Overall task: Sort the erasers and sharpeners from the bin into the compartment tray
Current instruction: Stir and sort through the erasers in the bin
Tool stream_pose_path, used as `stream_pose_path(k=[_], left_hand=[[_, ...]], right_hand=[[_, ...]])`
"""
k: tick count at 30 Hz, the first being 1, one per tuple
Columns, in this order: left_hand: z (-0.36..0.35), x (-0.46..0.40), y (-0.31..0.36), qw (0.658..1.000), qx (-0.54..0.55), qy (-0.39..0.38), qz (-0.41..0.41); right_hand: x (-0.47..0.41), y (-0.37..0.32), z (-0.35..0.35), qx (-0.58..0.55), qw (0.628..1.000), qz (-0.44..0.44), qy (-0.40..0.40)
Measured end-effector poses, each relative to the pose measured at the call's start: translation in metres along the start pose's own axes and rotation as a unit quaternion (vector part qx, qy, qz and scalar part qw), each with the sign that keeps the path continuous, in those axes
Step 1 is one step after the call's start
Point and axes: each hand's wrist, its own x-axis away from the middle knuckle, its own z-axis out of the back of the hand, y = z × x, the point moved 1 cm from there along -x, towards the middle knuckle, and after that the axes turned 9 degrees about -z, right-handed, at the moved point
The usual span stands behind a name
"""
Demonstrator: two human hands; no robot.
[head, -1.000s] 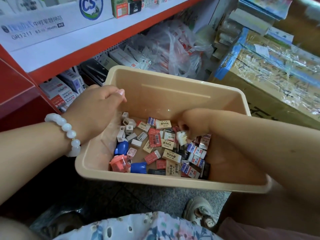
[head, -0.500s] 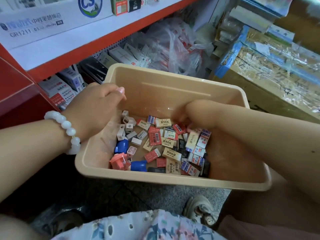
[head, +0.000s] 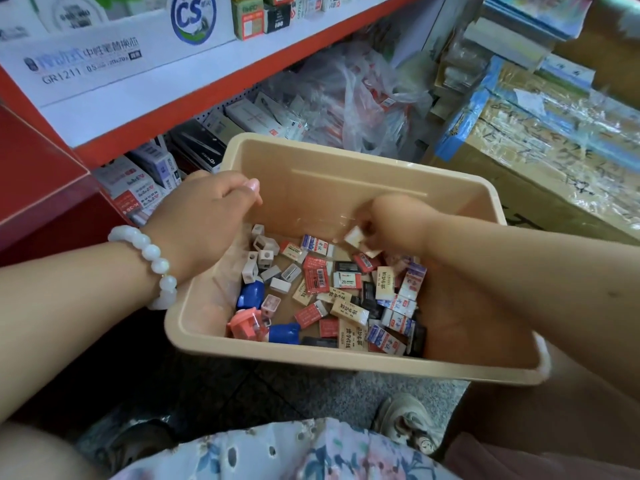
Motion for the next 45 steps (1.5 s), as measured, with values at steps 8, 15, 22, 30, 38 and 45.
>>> stream_pose_path(k=[8,15,22,30,38,45], left_hand=[[0.001,0.001,0.001,1.0,0.006,-0.005,0.012],[0.002,0.002,0.005,1.0,0.006,-0.008,0.02],[0.003,0.003,0.006,1.0,0.011,-0.015,0.025],[0.004,0.004,0.011,0.999,0.013,-0.002,0.04],[0.005,0.006,0.013,0.999,0.005,-0.006,0.041],[0.005,0.005,0.013,0.999,0.004,-0.007,0.037]], right_hand=[[0.031,0.036,0.001,0.177,0.981,-0.045,-0.071],[0.026,-0.015,0.0,0.09,0.996,-0.011,-0.006],[-0.02,-0.06,-0.045,-0.017,0.995,0.006,-0.094],[-0.027,-0.065,-0.057,-0.019,0.991,0.001,-0.13],[-0.029,-0.067,-0.061,-0.08,0.984,-0.033,-0.158],[-0.027,-0.07,-0.059,-0.07,0.984,-0.02,-0.161]])
